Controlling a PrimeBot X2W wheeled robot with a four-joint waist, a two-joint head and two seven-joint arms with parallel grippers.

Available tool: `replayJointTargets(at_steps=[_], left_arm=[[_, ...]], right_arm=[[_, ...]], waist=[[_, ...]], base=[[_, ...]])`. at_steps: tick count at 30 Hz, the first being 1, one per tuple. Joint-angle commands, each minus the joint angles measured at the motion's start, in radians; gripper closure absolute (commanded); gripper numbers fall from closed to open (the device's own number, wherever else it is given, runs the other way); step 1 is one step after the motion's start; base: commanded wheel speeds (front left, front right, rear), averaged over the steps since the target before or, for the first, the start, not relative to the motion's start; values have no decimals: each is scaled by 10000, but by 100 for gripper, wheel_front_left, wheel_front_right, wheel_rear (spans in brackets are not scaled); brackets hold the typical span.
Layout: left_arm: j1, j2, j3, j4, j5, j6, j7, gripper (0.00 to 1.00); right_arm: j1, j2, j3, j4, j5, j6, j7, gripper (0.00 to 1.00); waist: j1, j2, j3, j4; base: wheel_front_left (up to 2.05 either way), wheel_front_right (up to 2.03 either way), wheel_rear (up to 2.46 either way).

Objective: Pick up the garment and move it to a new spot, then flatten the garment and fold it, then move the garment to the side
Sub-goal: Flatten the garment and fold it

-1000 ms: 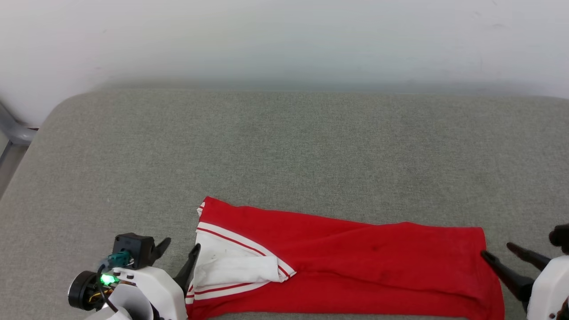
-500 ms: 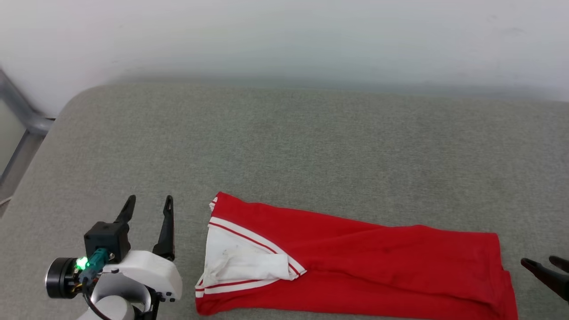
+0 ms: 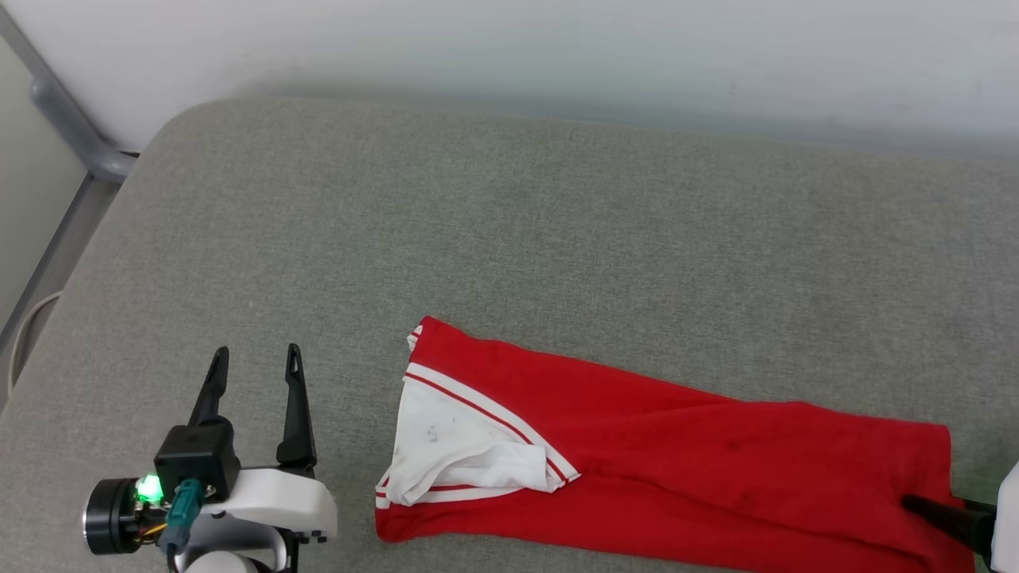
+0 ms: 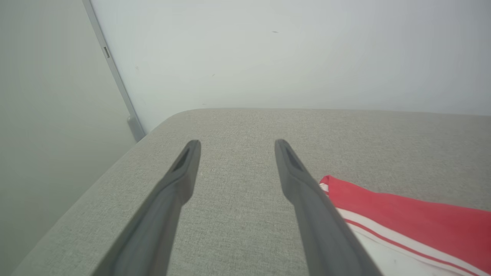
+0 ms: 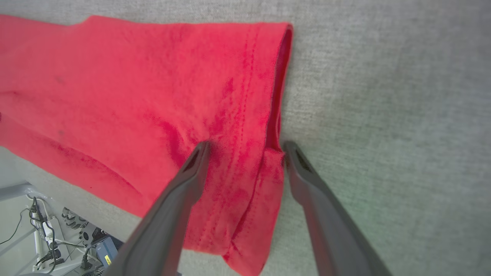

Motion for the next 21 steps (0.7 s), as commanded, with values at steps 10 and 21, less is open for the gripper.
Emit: replayJointTargets(at_steps=[10,21], left_arm=[[362,-1321,1126,89,1199,-743,-36,0],[843,-2423,1920,49,2387,-1775,-36,0]], right_arm=[[-179,1038,1163,357,566,40,-191,0],[-341,612,2134,30,876,42,-1068,100]], waist=[[0,0,358,345],[0,0,156,296]], base=[[0,0,0],[0,0,0]])
